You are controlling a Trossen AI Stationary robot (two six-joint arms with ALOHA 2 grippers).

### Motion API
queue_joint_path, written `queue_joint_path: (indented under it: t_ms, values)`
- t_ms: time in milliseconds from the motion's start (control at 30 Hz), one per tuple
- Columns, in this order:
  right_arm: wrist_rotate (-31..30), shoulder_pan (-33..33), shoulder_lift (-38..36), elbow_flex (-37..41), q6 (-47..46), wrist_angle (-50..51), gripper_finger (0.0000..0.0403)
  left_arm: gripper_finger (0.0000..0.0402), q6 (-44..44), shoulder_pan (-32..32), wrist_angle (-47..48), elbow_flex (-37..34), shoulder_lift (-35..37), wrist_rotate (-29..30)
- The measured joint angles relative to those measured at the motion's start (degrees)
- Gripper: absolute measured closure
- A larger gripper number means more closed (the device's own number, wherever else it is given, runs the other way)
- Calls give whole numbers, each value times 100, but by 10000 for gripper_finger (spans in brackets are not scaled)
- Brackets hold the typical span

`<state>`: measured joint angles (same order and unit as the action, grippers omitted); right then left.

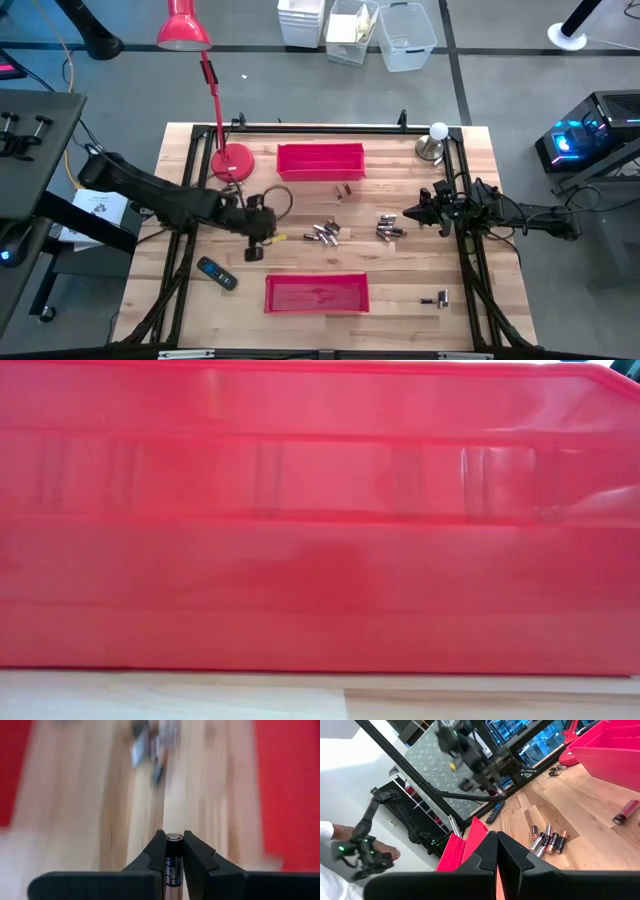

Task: Sort batteries
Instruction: Put the brown battery into the bottom red bin

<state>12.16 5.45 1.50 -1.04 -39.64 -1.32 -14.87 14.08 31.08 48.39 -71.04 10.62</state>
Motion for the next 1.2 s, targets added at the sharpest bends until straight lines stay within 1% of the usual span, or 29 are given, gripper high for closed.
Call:
queue_joint_path:
  t_ms: [167,267,333,400,533,600,700,767,867,967,1033,1067,1100,1133,1200]
  values:
    - [0,2,0,0,1,0,402,377,-317,-140,-1012,455,-36,-45]
    - [0,1,0,0,0,0,402,377,-824,-44,-1537,589,-155,-513]
    - [2,0,0,0,0,0,402,377,-1246,141,-1802,622,-292,-855]
    - [1,1,0,0,1,0,402,377,-1672,420,-2017,618,-492,-1025]
    - [0,1,0,0,1,0,402,377,-2216,1001,-2635,618,-950,-1041]
    - [0,2,0,0,0,0,402,377,-2424,1211,-2751,617,-1174,-1021]
    - [0,2,0,0,0,0,402,377,-2557,1374,-2734,615,-1434,-947]
    - [1,1,0,0,0,0,402,364,-2643,1389,-2678,615,-1560,-939]
    - [0,2,0,0,0,0,402,312,-2789,1278,-2479,611,-1669,-1030]
    - [0,2,0,0,0,0,402,256,-2572,1102,-2316,627,-1567,-1244]
    - [1,1,0,0,1,0,402,226,-2166,894,-1821,786,-1366,-1532]
    - [0,1,0,0,1,0,402,215,-1888,760,-1361,948,-1230,-1641]
    - [2,0,0,0,2,0,402,206,-1622,607,-783,1157,-1077,-1595]
    - [2,0,0,0,0,0,402,201,-1374,426,-118,1402,-899,-1370]
    - [0,0,0,0,0,0,402,196,-1023,97,1183,1800,-557,-466]
